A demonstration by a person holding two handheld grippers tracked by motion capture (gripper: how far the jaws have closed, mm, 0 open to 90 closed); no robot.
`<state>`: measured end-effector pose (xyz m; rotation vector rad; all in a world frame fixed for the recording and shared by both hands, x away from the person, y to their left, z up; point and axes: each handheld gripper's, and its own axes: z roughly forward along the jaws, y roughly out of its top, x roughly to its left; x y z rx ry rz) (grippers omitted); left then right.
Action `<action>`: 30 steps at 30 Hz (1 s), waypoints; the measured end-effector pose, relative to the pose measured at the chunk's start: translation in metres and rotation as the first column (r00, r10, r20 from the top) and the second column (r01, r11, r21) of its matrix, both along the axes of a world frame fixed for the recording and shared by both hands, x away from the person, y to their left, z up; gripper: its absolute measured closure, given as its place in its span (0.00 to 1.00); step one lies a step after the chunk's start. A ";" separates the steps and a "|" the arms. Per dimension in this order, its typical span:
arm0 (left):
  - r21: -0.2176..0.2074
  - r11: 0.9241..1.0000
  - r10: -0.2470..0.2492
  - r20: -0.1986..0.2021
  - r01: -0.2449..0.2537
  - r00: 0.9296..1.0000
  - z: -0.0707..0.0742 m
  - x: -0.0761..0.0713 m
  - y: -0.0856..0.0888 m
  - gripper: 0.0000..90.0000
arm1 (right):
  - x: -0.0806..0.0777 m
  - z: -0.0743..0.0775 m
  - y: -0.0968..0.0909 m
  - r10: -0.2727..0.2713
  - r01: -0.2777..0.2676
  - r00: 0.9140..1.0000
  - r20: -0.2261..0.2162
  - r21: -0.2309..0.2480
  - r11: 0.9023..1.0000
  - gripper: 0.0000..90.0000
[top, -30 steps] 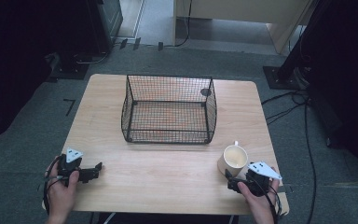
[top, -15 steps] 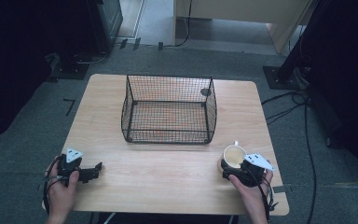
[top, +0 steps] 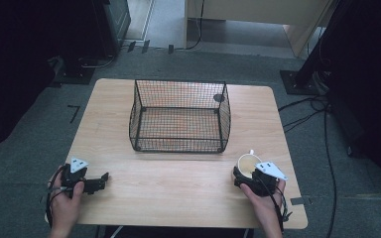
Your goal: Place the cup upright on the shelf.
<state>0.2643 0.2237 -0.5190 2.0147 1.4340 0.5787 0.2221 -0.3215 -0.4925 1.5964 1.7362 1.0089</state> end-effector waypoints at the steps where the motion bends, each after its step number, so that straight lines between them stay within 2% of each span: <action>1: 0.000 1.000 0.000 0.000 0.000 1.000 0.000 0.000 0.000 0.00 | 0.000 0.001 0.002 0.010 -0.010 1.000 0.003 -0.024 1.000 0.11; 9: 0.000 1.000 -0.001 0.000 0.001 1.000 0.000 0.000 0.000 0.00 | -0.003 0.004 0.005 0.028 -0.028 1.000 0.008 -0.010 1.000 0.11; 13: 0.000 1.000 0.000 -0.001 0.000 1.000 0.000 0.000 0.000 0.00 | -0.005 0.008 0.011 0.050 -0.049 0.999 0.023 -0.033 0.998 0.11; 18: -0.001 1.000 0.000 0.000 0.000 1.000 0.000 0.000 0.000 0.00 | -0.006 0.018 0.019 0.079 -0.078 0.996 0.039 -0.021 0.997 0.11; 30: -0.001 1.000 0.000 0.000 0.000 1.000 0.000 0.000 0.000 0.00 | -0.002 0.041 0.042 0.142 -0.140 0.987 0.076 -0.027 0.990 0.11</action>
